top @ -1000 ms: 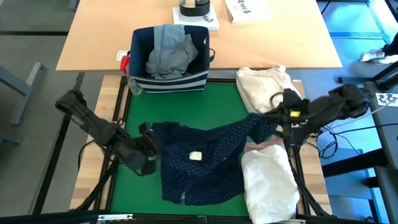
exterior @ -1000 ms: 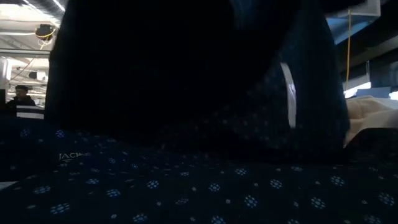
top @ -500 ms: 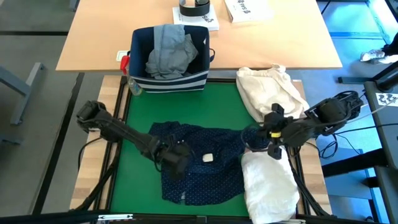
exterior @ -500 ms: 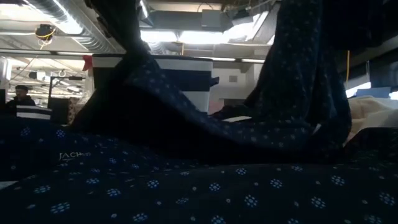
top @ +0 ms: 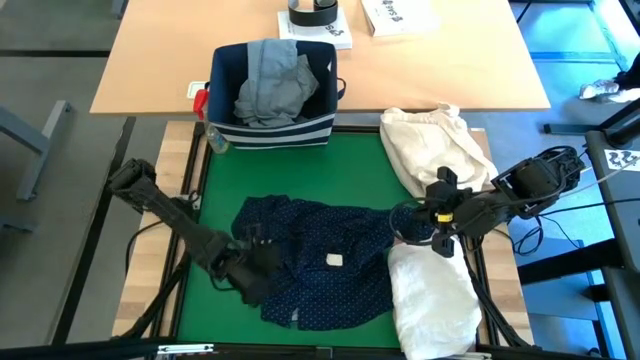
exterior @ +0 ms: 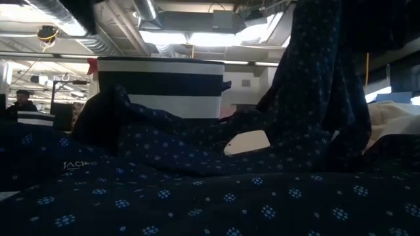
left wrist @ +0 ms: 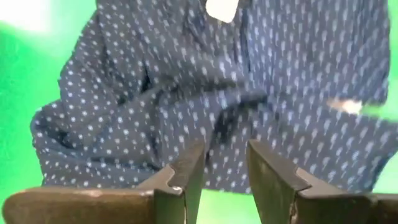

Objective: Fold laundry
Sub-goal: Fold the blue polo shirt

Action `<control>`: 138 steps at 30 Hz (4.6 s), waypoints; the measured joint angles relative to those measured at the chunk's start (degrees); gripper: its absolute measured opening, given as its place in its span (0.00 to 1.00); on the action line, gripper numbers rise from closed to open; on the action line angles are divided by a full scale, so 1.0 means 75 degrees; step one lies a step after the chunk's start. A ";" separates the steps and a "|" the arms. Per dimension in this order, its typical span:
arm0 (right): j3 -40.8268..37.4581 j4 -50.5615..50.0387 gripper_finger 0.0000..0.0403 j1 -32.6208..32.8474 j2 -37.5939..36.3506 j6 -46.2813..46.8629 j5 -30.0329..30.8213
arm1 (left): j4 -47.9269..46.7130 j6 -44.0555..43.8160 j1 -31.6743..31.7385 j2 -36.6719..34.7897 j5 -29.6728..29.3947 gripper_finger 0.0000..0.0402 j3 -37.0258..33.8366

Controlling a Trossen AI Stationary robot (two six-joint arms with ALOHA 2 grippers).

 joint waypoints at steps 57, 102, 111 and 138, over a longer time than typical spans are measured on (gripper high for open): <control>0.0006 0.2128 0.01 -0.0006 -0.0379 -0.1322 0.1521 | -0.1611 0.0690 0.0435 -0.2859 -0.1260 0.00 0.2171; -0.0002 0.9684 0.01 0.0427 -0.1010 -0.7138 0.3833 | 0.1620 0.5405 0.0435 -0.4204 -0.2072 0.00 0.5440; 0.0000 1.0294 0.01 0.2362 -0.0106 -0.6834 0.3144 | 0.2447 0.3942 0.0201 -0.3219 0.1955 0.00 0.5431; -0.1422 1.0875 0.01 0.2623 -0.0221 -0.9428 0.8521 | -0.1985 0.3279 -0.0829 -0.3243 -0.6113 0.02 0.5428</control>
